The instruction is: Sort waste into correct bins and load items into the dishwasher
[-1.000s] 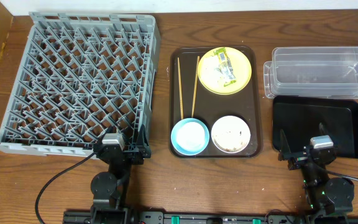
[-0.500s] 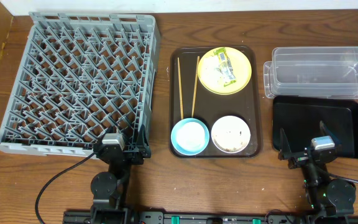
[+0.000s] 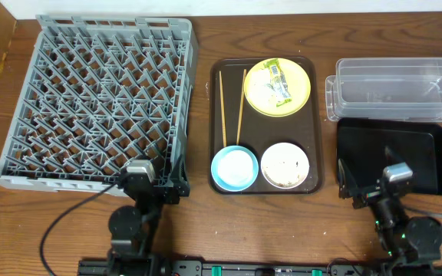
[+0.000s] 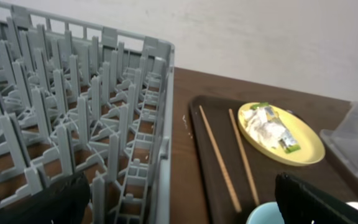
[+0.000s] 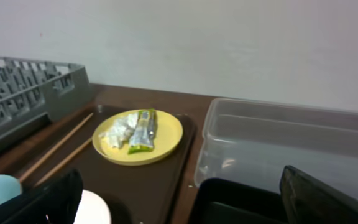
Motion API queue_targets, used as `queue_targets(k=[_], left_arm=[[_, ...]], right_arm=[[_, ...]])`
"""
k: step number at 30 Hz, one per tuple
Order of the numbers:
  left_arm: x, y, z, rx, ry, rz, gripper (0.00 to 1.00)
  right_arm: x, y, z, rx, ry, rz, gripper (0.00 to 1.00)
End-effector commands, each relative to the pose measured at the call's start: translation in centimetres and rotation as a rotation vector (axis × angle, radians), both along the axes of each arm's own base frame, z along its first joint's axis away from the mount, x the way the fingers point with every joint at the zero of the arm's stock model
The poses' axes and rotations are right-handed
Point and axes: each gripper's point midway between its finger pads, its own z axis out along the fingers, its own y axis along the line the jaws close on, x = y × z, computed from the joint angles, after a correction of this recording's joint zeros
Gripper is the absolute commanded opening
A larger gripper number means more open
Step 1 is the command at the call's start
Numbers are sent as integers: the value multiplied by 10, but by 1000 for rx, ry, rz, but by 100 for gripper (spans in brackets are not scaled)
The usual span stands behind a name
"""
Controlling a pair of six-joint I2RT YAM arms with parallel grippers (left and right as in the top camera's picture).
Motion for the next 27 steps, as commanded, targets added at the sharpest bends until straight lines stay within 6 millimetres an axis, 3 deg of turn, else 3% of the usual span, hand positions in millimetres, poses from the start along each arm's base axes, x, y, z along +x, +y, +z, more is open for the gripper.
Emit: queue_targets(k=[1, 6, 13, 16, 21, 23, 27], left_arm=[[2, -6, 44, -18, 6, -30, 96], [15, -22, 64, -38, 207, -115, 96], [34, -36, 83, -77, 490, -185, 96], [39, -37, 83, -83, 568, -184, 96], [41, -49, 78, -120, 617, -247, 96], [39, -49, 75, -123, 634, -249, 96], [37, -49, 72, -124, 652, -247, 96]], right_arm=[[6, 9, 39, 33, 7, 41, 99], [35, 25, 67, 28, 190, 118, 99], [85, 37, 76, -31, 613, 140, 99], [107, 52, 92, 12, 655, 203, 99], [122, 96, 107, 139, 657, 435, 99], [129, 109, 103, 156, 664, 465, 99], [141, 141, 73, 91, 764, 448, 96]])
